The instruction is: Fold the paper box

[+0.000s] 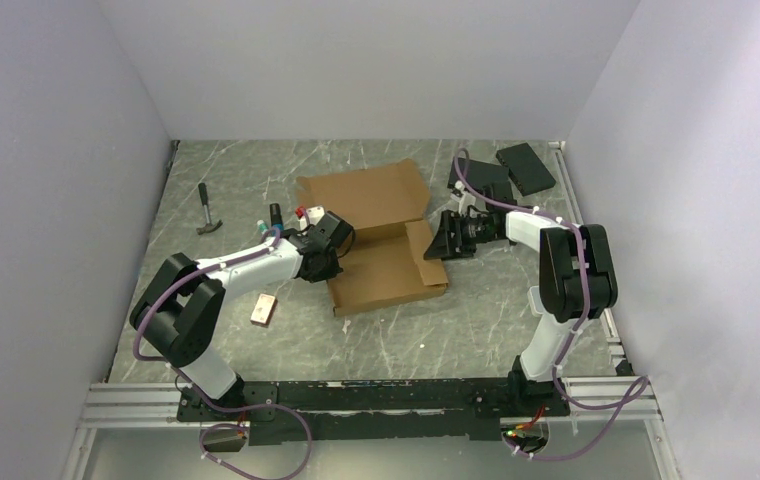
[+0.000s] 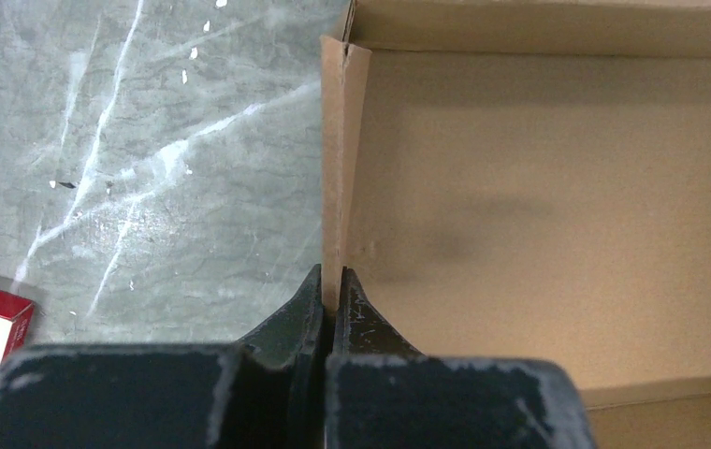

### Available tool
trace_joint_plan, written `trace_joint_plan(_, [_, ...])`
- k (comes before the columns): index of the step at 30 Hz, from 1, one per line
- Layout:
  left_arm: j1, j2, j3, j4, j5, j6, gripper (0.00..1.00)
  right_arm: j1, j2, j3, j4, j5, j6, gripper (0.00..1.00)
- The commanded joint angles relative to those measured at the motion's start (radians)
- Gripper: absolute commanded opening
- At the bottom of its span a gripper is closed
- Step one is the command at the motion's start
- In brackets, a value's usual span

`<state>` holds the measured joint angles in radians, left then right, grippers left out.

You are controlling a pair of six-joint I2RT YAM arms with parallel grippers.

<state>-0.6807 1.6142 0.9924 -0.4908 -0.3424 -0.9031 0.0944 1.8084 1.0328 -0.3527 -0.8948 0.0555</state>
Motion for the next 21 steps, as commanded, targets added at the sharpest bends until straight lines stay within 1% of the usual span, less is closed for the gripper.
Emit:
trace_joint_plan(1, [-0.006, -0.018, 0.011, 0.032, -0.005, -0.002, 0.0, 0.019, -0.026, 0.024, -0.014, 0.121, -0.042, 0.67])
trace_joint_plan(4, [-0.005, -0.024, 0.018, 0.033, 0.003, 0.002, 0.0, 0.039, -0.036, 0.028, -0.017, 0.183, -0.046, 0.65])
trace_joint_plan(6, [-0.007, -0.025, 0.024, 0.035, 0.011, 0.004, 0.0, 0.057, -0.042, 0.03, -0.016, 0.225, -0.046, 0.59])
trace_joint_plan(8, [-0.008, -0.027, 0.031, 0.033, 0.018, 0.004, 0.0, 0.073, -0.046, 0.033, -0.017, 0.264, -0.08, 0.53])
trace_joint_plan(10, [-0.01, -0.03, 0.035, 0.033, 0.023, 0.002, 0.0, 0.09, -0.052, 0.035, -0.019, 0.301, -0.089, 0.43])
trace_joint_plan(11, [-0.011, -0.031, 0.038, 0.034, 0.027, -0.001, 0.0, 0.101, -0.056, 0.036, -0.019, 0.326, -0.095, 0.38])
trace_joint_plan(13, [-0.012, -0.033, 0.041, 0.04, 0.042, -0.009, 0.0, 0.134, -0.066, 0.04, -0.023, 0.4, -0.109, 0.11])
trace_joint_plan(14, [-0.012, -0.034, 0.042, 0.044, 0.052, -0.015, 0.0, 0.147, -0.075, 0.041, -0.02, 0.439, -0.12, 0.0])
trace_joint_plan(18, [-0.015, -0.059, 0.038, 0.088, 0.091, -0.035, 0.0, 0.2, -0.14, 0.025, 0.017, 0.581, -0.158, 0.0])
trace_joint_plan(21, [-0.022, -0.101, 0.007, 0.155, 0.097, -0.025, 0.0, 0.221, -0.221, -0.002, 0.068, 0.645, -0.19, 0.0])
